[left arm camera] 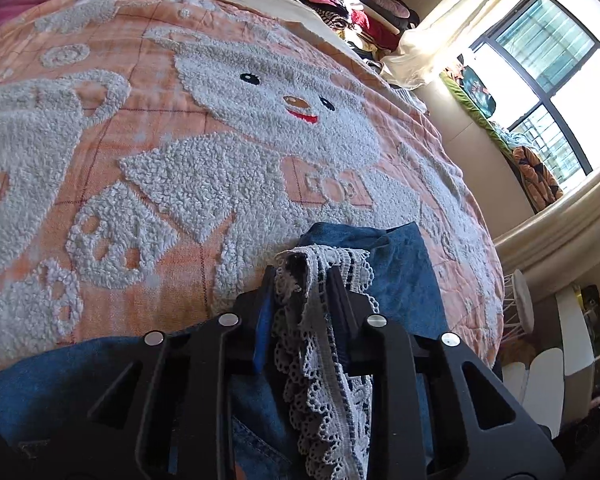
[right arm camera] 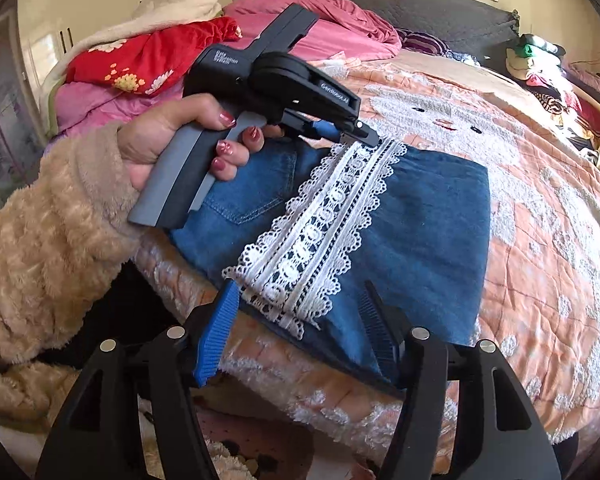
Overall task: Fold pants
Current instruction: 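Fold the lace-trimmed leg over the other leg with the left tool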
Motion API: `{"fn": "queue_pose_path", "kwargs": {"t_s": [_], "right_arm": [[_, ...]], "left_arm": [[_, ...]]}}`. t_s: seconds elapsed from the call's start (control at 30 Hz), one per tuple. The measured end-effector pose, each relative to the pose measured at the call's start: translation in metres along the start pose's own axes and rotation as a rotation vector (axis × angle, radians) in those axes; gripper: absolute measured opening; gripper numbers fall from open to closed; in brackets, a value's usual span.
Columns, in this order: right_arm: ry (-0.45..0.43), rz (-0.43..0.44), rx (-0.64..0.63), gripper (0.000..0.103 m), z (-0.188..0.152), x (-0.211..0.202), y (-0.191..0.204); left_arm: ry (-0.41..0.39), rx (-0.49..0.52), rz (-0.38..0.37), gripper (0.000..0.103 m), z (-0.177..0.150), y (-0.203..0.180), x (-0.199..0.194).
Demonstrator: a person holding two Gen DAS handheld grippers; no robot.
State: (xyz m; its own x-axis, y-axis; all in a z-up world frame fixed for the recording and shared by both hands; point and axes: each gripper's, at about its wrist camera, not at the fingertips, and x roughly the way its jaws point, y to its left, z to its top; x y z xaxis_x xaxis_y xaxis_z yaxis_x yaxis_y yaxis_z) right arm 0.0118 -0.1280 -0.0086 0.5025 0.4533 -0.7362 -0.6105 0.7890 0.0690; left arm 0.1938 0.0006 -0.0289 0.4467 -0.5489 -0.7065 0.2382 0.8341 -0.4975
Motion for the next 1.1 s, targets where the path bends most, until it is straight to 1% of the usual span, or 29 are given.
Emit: {"fn": "queue_pose_path", "kwargs": {"t_s": [0.1, 0.2, 0.27, 0.33, 0.37, 0.47, 0.53, 0.8, 0.87, 0.93, 1.1], "right_arm": [[0.018, 0.019, -0.021, 0.06, -0.004, 0.007, 0.008], [0.049, 0.055, -0.041, 0.06, -0.004, 0.022, 0.015], [0.091, 0.077, -0.037, 0.064, -0.004, 0.035, 0.017], [0.104, 0.069, -0.046, 0.066, -0.005, 0.041, 0.02], [0.103, 0.071, -0.046, 0.068, -0.004, 0.042, 0.023], [0.096, 0.091, -0.049, 0.069, -0.006, 0.041, 0.028], [0.095, 0.089, -0.052, 0.069, -0.007, 0.041, 0.03], [0.073, 0.118, 0.022, 0.069, -0.006, 0.026, 0.018], [0.058, 0.12, 0.031, 0.071, -0.005, 0.019, 0.017], [0.043, 0.103, 0.041, 0.076, -0.004, 0.014, 0.014], [0.01, 0.069, 0.082, 0.078, -0.001, 0.001, 0.002]], "left_arm": [[-0.031, 0.035, 0.012, 0.013, 0.0, -0.009, -0.013], [-0.053, 0.093, 0.083, 0.013, -0.003, -0.017, -0.021], [-0.037, 0.113, 0.131, 0.013, -0.004, -0.016, -0.014], [-0.014, 0.108, 0.158, 0.014, -0.005, -0.011, -0.004], [-0.011, 0.108, 0.166, 0.016, -0.006, -0.01, 0.0], [-0.015, 0.105, 0.175, 0.021, -0.007, -0.007, 0.004], [-0.021, 0.099, 0.178, 0.024, -0.007, -0.006, 0.004], [-0.067, 0.127, 0.218, 0.03, -0.009, -0.021, -0.018], [-0.075, 0.129, 0.224, 0.036, -0.009, -0.024, -0.024], [-0.081, 0.127, 0.226, 0.038, -0.009, -0.027, -0.03], [-0.104, 0.134, 0.247, 0.043, -0.011, -0.035, -0.044]]}}
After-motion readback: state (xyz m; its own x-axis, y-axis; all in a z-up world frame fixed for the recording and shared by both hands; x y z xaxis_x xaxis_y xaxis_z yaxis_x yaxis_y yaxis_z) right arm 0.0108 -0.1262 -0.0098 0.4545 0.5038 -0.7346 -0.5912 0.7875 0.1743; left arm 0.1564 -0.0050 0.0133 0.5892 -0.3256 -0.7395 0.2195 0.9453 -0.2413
